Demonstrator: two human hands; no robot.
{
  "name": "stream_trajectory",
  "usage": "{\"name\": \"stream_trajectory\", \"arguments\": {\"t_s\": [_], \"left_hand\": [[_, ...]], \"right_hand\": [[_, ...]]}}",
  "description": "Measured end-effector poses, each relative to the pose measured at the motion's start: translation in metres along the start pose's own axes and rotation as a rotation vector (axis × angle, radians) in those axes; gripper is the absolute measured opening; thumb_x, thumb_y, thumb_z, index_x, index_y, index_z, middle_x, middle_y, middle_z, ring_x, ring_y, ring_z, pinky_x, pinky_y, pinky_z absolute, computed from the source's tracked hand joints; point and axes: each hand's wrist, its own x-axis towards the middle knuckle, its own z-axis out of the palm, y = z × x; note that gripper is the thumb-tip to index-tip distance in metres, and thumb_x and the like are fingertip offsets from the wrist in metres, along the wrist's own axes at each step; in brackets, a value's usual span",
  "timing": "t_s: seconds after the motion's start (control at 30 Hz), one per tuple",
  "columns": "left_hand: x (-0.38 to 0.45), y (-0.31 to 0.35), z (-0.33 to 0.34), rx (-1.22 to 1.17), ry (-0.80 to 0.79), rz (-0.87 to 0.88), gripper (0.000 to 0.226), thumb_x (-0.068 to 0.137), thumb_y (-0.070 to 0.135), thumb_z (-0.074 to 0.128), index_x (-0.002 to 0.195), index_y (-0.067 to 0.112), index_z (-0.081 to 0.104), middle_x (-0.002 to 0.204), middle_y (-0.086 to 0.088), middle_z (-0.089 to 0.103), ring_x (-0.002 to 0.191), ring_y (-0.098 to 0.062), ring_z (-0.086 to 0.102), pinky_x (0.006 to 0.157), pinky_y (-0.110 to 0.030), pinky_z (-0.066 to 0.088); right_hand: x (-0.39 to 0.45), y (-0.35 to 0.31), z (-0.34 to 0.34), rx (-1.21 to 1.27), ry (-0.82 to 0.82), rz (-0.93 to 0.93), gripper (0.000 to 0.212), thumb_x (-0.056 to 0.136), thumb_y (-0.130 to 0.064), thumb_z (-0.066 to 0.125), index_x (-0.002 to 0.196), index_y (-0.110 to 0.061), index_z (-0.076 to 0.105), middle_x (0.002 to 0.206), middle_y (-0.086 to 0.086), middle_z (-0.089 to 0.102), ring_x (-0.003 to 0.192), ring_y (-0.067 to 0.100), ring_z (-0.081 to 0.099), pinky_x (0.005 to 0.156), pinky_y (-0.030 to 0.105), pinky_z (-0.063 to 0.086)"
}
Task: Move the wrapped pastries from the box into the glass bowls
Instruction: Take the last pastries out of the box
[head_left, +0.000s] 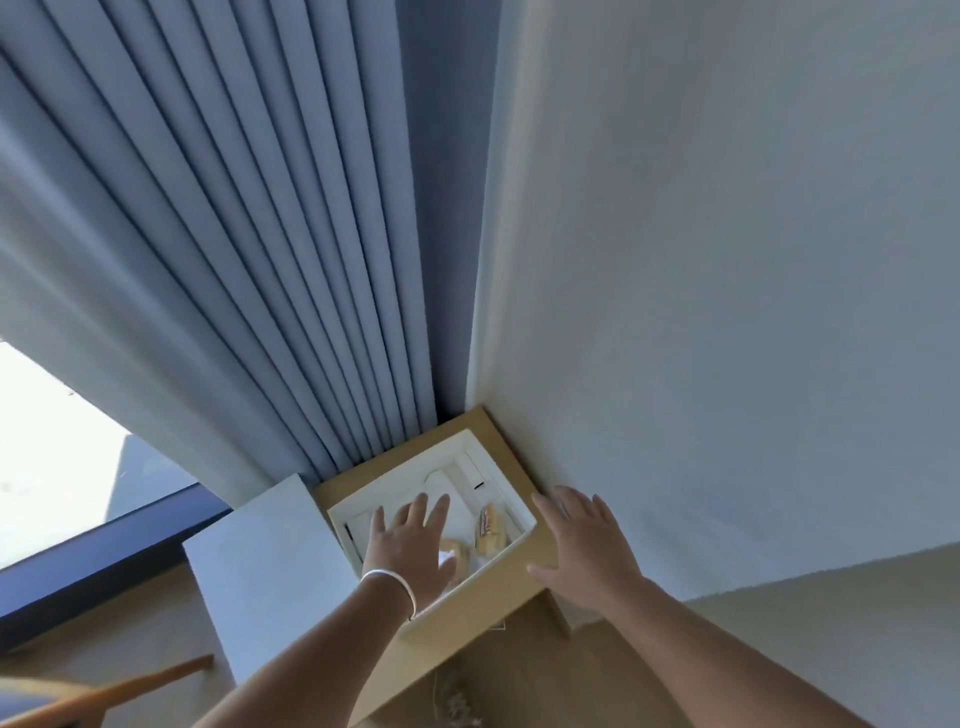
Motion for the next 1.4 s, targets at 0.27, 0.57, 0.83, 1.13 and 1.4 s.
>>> {"name": "stream_trajectory", "arguments": {"t_s": [0.27, 0.57, 0.83, 1.13, 1.4], "left_hand": [[0.031, -0.03, -0.001, -0.085, -0.059, -0.095, 0.084, 0.088, 0.061, 0.044, 0.151, 0.025, 0.001, 0.159, -0.007, 0.014, 0.141, -0.027, 0.025, 0.115, -0.053, 0.016], [0.03, -0.049, 0.039, -0.331, -0.225, -0.213, 0.082, 0.087, 0.051, 0.055, 0.15, 0.026, 0.007, 0.156, -0.006, 0.021, 0.135, -0.03, 0.035, 0.107, -0.041, 0.035], [0.065, -0.044, 0.101, -0.339, -0.376, -0.191, 0.087, 0.08, 0.022, 0.07, 0.147, 0.021, 0.016, 0.148, -0.006, 0.031, 0.134, -0.028, 0.034, 0.102, -0.04, 0.043], [0.118, -0.011, 0.175, -0.201, -0.443, -0.061, 0.109, 0.07, 0.031, 0.081, 0.149, 0.013, 0.008, 0.155, -0.008, 0.019, 0.143, -0.028, 0.013, 0.112, -0.043, 0.026], [0.127, -0.003, 0.183, -0.188, -0.442, -0.096, 0.076, 0.073, 0.029, 0.076, 0.137, 0.017, 0.035, 0.131, -0.006, 0.047, 0.122, -0.026, 0.041, 0.091, -0.037, 0.045]], "right_hand": [[0.076, -0.025, -0.009, -0.054, -0.091, -0.109, 0.086, 0.083, -0.059, 0.059, 0.151, -0.029, 0.017, 0.16, 0.001, 0.015, 0.146, 0.021, 0.014, 0.12, 0.042, 0.009], [0.126, -0.05, 0.024, -0.079, -0.305, -0.246, 0.087, 0.081, -0.056, 0.061, 0.151, -0.028, 0.018, 0.16, -0.001, 0.015, 0.145, 0.022, 0.013, 0.117, 0.039, 0.018], [0.171, -0.053, 0.092, -0.221, -0.448, -0.326, 0.078, 0.084, -0.051, 0.059, 0.148, -0.022, 0.026, 0.155, 0.008, 0.026, 0.144, 0.027, 0.016, 0.118, 0.045, 0.013], [0.198, -0.018, 0.149, -0.386, -0.479, -0.342, 0.068, 0.081, -0.062, 0.057, 0.135, -0.023, 0.044, 0.138, 0.005, 0.047, 0.13, 0.027, 0.035, 0.11, 0.043, 0.024], [0.207, -0.025, 0.145, -0.431, -0.518, -0.346, 0.059, 0.081, -0.051, 0.064, 0.128, -0.019, 0.047, 0.128, 0.008, 0.052, 0.117, 0.029, 0.044, 0.093, 0.041, 0.038]]}}
